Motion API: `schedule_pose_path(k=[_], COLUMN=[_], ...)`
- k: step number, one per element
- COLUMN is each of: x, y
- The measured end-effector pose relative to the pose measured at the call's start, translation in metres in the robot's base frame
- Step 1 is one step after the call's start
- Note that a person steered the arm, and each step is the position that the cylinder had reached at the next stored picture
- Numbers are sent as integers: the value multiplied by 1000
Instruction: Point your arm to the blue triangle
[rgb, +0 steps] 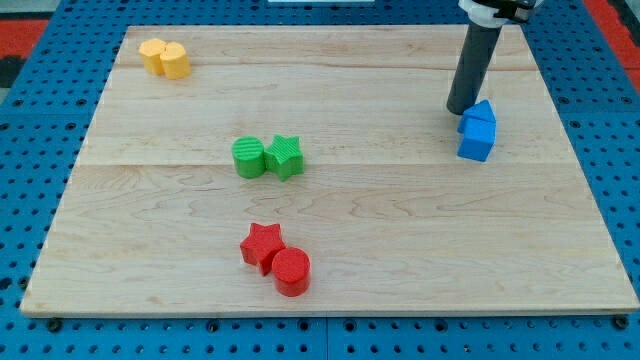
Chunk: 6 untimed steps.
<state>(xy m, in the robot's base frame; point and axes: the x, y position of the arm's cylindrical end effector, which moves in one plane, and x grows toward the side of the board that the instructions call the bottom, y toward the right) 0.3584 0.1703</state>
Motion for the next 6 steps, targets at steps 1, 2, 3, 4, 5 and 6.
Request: schedule_pose_path(k=[1, 2, 3, 4, 5, 6], x=[0, 0, -22, -45, -19, 6], y=[0, 0, 0, 35, 72, 100])
